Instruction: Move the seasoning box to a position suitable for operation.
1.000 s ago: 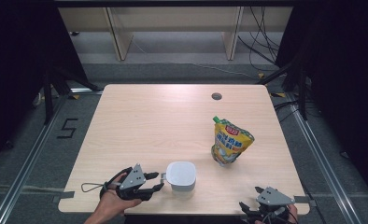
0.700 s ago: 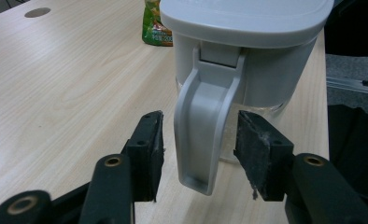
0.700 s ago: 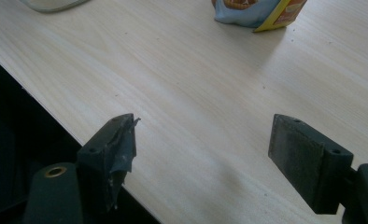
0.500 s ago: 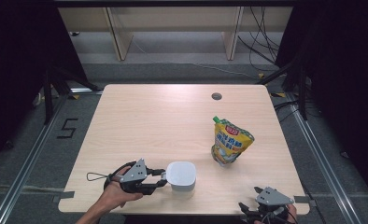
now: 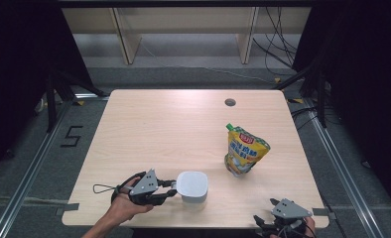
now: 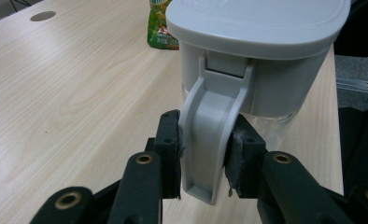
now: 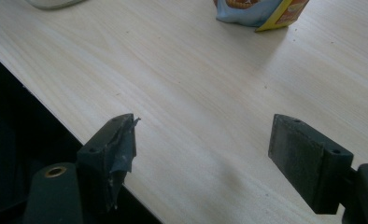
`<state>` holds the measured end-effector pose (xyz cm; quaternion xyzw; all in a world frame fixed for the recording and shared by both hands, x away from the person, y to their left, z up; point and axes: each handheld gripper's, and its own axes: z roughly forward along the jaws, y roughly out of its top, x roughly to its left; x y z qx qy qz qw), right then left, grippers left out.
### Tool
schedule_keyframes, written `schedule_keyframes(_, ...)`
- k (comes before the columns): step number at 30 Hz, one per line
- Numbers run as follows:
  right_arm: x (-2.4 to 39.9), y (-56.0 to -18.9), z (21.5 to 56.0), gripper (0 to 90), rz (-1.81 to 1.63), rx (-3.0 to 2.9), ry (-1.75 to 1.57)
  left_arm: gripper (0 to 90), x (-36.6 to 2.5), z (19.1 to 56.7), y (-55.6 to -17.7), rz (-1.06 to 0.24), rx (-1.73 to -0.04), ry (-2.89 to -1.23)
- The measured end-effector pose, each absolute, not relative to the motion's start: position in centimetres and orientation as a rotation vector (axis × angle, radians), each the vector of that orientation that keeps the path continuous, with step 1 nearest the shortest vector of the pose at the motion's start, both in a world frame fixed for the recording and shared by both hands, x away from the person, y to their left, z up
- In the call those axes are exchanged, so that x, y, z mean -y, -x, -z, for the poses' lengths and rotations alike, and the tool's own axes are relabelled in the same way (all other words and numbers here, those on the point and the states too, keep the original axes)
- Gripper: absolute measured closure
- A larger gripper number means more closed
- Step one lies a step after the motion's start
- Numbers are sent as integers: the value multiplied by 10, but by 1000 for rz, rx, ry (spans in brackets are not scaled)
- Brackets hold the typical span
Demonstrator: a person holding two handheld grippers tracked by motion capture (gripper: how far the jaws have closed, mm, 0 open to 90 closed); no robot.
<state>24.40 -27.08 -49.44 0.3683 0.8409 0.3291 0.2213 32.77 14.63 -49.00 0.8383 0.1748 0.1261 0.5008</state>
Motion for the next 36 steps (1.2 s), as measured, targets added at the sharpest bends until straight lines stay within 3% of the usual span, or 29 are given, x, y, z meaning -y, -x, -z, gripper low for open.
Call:
schedule_keyframes(19, 270, -243, 494, 242, -911, -2318, -1035, 685, -157, 488, -327, -354, -515, -2032)
schedule_keyframes(36, 270, -241, 494, 242, -922, -2315, -1046, 649, -154, 488, -327, -300, -547, -2010)
